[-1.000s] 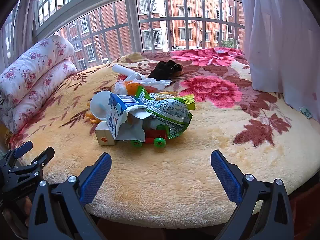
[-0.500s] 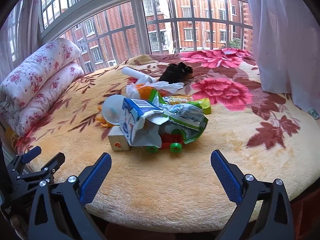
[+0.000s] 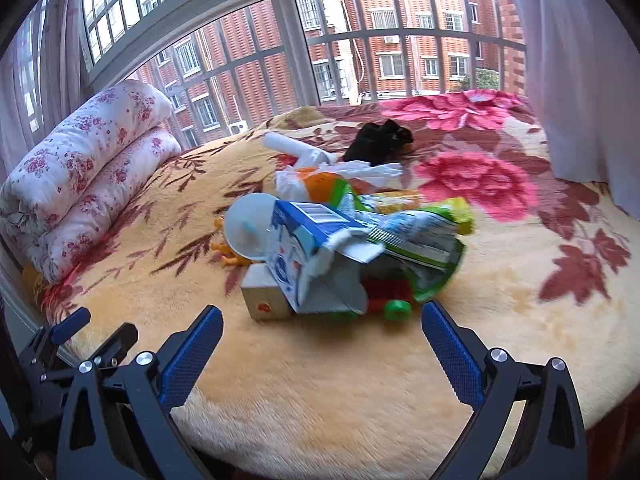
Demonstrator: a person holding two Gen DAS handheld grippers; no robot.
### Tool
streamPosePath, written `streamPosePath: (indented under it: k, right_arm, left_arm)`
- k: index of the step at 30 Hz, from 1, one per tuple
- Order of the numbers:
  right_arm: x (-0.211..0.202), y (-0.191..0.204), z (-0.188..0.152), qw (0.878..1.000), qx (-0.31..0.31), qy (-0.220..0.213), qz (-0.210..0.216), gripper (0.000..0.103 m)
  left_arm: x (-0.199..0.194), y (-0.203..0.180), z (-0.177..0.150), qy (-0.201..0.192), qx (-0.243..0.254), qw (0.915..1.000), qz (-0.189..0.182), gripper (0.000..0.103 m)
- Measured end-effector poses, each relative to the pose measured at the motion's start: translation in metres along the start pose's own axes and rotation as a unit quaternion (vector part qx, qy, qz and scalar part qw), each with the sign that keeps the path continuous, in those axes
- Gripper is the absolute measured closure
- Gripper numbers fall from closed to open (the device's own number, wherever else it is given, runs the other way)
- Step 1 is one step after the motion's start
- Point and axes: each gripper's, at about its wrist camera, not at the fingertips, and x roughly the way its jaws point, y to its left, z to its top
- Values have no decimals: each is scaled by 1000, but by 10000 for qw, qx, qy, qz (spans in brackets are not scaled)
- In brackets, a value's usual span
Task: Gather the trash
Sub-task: 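Grasp the blue-white milk carton with the right gripper, then grasp the wooden block with the left gripper while the right gripper holds the carton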
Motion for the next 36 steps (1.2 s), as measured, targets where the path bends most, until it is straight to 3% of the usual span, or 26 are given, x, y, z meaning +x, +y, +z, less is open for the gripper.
streamPosePath:
  k: [4, 7, 10, 13, 18, 21, 26, 32, 36]
  right_arm:
    - [15, 9, 8, 9998, 35, -58, 204, 5]
    - [31, 14, 15, 9995, 54, -26, 312, 13]
    - [51, 15, 21, 9990, 117, 91, 412, 32]
    - [72, 15, 27, 9990, 112, 242, 367, 57]
    - [69, 20, 28, 9985, -238, 141, 467, 71]
    - [46, 21, 21, 9979, -559, -37, 329, 73]
    - [-7, -5, 13, 9978, -466, -443, 143, 73]
    - [-67, -47, -5, 9937, -432, -921, -466, 73]
    - [-85, -70, -16, 9920, -331, -1064, -590, 73]
  left_arm:
    - [0, 6, 0, -116, -8, 9999, 50, 7]
    - [4, 11, 0, -143, -22, 9999, 76, 7]
    - [8, 14, -1, -153, -43, 9998, 95, 7]
    - [14, 18, -3, -136, -74, 9998, 107, 7]
    - [18, 19, -5, -102, -106, 9999, 69, 7]
    - [18, 11, -5, -72, -21, 10000, -31, 7]
    - [16, -26, -4, -14, 350, 9989, -325, 7]
    - [23, -77, 6, 64, 408, 9974, -597, 7]
    - [34, -110, 13, -69, 527, 9979, -378, 7]
